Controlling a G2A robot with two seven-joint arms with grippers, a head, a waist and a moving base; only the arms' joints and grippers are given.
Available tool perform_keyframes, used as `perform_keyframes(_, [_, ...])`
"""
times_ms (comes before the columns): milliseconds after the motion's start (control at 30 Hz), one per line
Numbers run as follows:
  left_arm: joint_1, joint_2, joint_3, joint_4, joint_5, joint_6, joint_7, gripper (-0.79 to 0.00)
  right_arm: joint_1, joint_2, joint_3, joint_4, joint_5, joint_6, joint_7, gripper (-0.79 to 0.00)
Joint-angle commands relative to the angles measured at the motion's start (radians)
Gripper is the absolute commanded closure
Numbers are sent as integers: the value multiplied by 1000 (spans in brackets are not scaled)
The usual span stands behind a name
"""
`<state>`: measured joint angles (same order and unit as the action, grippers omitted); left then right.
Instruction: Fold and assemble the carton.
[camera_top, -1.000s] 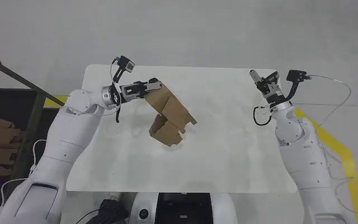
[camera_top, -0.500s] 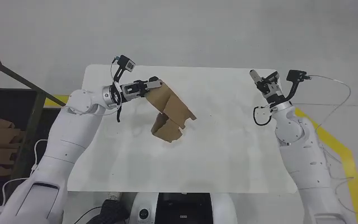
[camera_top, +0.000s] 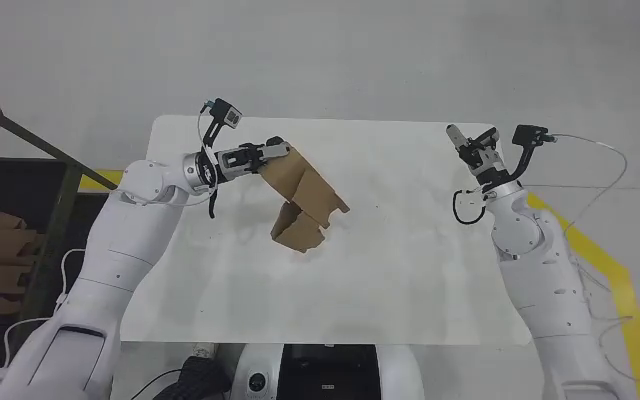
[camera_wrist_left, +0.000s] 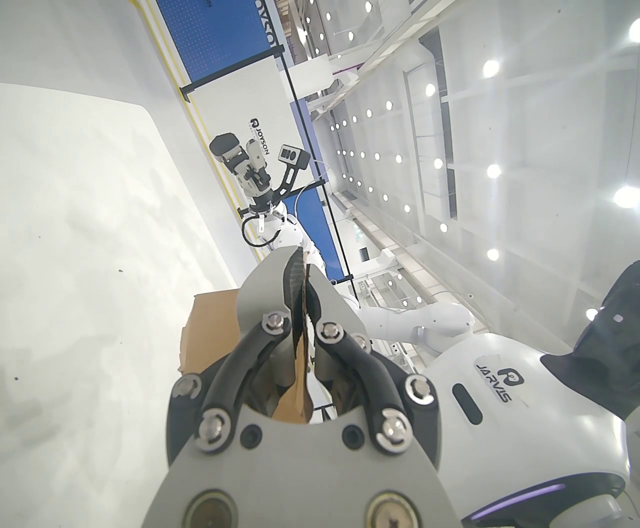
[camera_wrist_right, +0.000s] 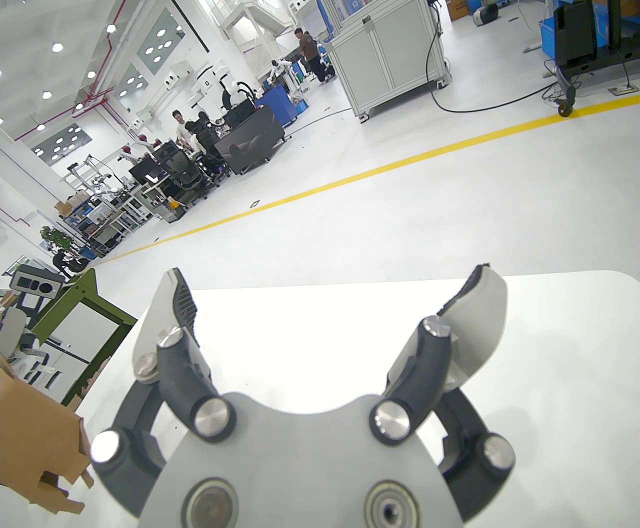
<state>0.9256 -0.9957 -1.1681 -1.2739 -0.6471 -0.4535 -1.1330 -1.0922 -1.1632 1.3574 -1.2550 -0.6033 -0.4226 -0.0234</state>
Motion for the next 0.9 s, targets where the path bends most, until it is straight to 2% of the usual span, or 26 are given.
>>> perform_keyframes(0, [0,0,0,0,0,0,0,0,0,0,0,0,0,0,0,-785])
perform_keyframes(300, [0,0,0,0,0,0,0,0,0,0,0,0,0,0,0,-785])
perform_keyframes(467, [0,0,0,0,0,0,0,0,-2,-4,-24,2,10,-15,64,-785])
perform_keyframes(633, [15,-4,4,-49,10,47,52,0,12,-8,-66,44,26,-113,139,-785])
perform_keyframes(867, [-6,-14,20,-56,-40,111,29,0,44,-26,-150,138,108,-262,212,-785])
